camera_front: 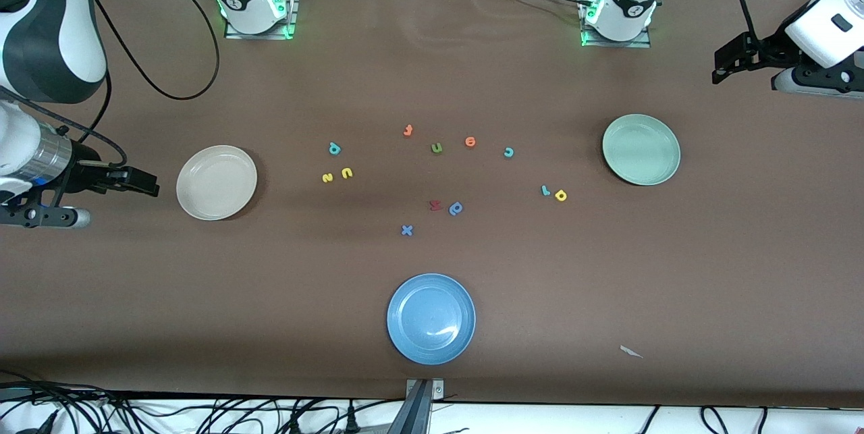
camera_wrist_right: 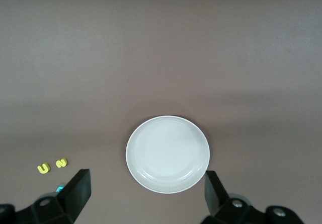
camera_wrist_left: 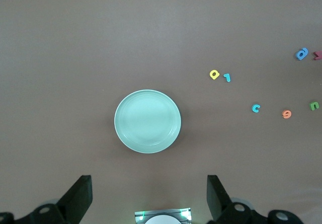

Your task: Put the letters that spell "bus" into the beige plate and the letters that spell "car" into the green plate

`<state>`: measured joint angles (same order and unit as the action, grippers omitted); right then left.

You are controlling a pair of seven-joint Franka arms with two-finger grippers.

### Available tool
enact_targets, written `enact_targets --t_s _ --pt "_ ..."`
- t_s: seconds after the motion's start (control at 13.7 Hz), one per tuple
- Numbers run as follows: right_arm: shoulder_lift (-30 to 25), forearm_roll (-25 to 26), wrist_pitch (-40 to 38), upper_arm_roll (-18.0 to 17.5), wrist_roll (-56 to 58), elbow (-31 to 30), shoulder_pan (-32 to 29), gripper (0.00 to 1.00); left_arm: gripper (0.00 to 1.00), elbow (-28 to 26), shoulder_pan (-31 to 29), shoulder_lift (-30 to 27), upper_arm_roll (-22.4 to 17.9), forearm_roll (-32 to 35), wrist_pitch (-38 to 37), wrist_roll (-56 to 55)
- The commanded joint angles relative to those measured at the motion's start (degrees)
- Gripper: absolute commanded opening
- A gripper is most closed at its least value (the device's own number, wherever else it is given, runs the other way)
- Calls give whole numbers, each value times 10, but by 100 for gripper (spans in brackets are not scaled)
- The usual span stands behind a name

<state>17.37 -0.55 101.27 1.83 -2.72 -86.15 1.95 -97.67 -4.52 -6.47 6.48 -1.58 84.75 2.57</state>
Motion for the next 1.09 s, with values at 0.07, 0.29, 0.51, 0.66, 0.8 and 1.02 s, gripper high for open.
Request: enact_targets --t_s 0.07,0.29,0.51,0.66,0.8,1.02 --pt "2 -15 -5 5 5 9 1 100 100 18 -1 23 1 -2 -10 -5" --pt "2 -13 -6 5 6 12 1 100 100 18 -1 25 1 -2 -10 -5" --pt "1 -16 -6 5 3 12 2 100 100 18 -3 30 1 10 -8 -4" --pt "1 -16 -6 5 3 12 2 100 100 18 -5 36 0 11 -8 -4" --pt "1 -16 -6 5 2 12 2 100 100 24 -3 37 1 13 -7 -4" --pt "1 -16 -6 5 2 12 2 100 100 28 1 37 1 14 -6 -4"
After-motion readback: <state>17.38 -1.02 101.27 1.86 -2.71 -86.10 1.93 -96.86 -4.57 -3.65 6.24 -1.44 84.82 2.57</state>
